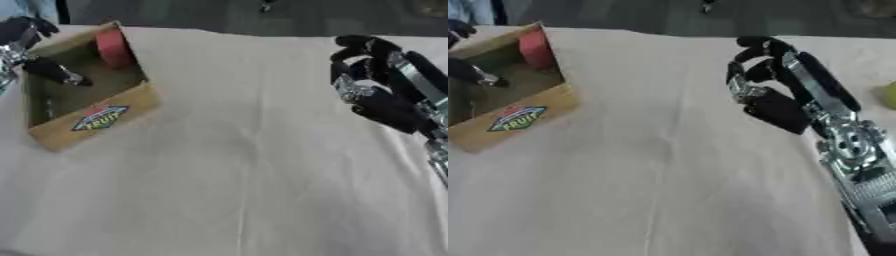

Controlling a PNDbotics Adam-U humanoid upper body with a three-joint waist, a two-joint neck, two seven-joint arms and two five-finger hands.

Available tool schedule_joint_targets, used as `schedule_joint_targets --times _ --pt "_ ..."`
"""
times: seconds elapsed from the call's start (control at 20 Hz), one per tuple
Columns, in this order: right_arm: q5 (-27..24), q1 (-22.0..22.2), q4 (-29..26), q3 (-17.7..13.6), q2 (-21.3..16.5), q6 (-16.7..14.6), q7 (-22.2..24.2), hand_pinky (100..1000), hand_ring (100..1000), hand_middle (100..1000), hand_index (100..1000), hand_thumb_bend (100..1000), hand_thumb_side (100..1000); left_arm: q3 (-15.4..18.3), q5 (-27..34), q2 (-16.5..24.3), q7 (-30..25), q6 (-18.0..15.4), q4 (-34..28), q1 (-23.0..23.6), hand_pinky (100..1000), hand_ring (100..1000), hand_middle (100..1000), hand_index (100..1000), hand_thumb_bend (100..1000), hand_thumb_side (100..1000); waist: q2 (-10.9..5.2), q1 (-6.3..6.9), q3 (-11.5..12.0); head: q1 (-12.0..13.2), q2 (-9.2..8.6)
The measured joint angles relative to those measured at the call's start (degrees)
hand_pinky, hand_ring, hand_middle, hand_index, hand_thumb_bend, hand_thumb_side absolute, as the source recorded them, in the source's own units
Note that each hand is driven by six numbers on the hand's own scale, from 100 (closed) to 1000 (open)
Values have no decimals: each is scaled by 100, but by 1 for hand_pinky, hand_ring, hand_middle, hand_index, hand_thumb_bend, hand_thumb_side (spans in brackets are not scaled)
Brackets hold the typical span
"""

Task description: Pick up the objects with one hand, pass them to the other hand, and then place them into the box on the other side of the table.

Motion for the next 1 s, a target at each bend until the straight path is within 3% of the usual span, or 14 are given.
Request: schedule_joint_targets --times 0.25,0.5,0.7,1.0 --pt "0 -4 -2 -56 -83 5 -62 762 671 734 891 100 500 112 282 0 282 38 -362 23 768 745 689 782 751 335 -17 -32 6 -295 53" --pt "3 -141 -2 -223 -396 38 -214 766 678 737 891 100 473 232 724 0 693 5 -1055 205 758 723 674 758 727 359 -95 -81 5 -780 153" --pt "-40 -222 19 -332 -768 69 -255 773 696 744 893 100 487 246 1097 5 923 111 -1658 422 758 718 668 751 718 374 -119 -118 -4 -1081 181" --pt "-197 -184 270 -543 -1509 114 -133 792 742 776 902 136 472 208 1678 99 1028 406 -2331 671 757 715 667 753 704 390 -146 -148 -46 -1340 201"
